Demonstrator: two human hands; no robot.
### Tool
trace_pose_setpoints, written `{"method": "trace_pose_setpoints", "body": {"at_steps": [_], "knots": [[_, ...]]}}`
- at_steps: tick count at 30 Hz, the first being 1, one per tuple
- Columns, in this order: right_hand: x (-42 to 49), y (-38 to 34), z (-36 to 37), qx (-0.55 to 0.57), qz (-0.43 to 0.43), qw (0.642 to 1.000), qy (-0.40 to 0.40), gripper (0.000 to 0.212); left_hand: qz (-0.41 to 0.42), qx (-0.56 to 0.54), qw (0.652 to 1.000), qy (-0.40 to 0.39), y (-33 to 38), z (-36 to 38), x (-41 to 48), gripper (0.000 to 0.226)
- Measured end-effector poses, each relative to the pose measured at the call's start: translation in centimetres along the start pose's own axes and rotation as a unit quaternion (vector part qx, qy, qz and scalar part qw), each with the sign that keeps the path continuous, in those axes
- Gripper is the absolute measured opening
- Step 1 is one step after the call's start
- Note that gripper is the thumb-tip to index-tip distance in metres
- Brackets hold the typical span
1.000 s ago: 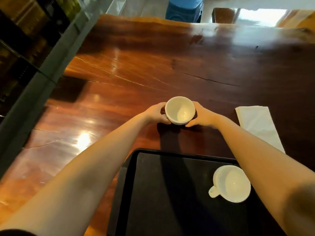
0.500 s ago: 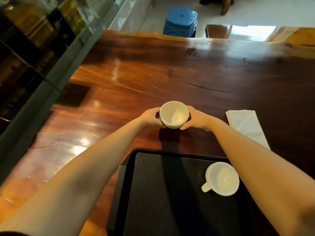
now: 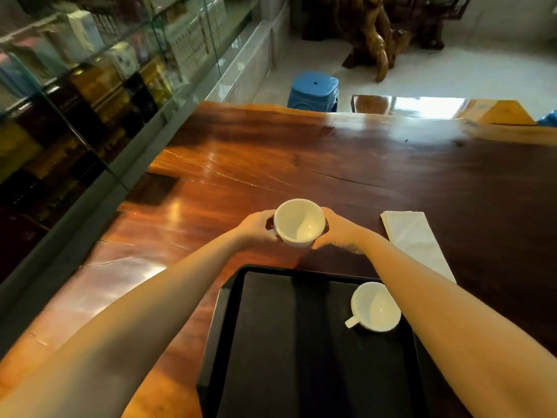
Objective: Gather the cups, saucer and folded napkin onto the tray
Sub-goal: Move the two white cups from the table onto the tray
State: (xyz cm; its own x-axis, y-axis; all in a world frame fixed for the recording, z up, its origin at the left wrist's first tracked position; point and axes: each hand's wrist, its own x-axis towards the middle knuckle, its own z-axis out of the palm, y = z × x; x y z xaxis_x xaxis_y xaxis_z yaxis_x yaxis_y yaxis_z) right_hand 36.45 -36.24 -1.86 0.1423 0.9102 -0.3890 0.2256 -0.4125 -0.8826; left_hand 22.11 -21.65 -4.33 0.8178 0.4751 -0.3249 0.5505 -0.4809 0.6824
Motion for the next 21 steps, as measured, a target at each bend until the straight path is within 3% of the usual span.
{"method": "trace_pose_setpoints", "body": {"at_steps": [21], "knots": [[-3.7, 7.6, 9.1, 0.013, 0.067, 0.997, -0.029, 0.080, -0.085, -0.063, 0.994, -0.032, -5.7, 8.8, -9.2, 0.064]]}}
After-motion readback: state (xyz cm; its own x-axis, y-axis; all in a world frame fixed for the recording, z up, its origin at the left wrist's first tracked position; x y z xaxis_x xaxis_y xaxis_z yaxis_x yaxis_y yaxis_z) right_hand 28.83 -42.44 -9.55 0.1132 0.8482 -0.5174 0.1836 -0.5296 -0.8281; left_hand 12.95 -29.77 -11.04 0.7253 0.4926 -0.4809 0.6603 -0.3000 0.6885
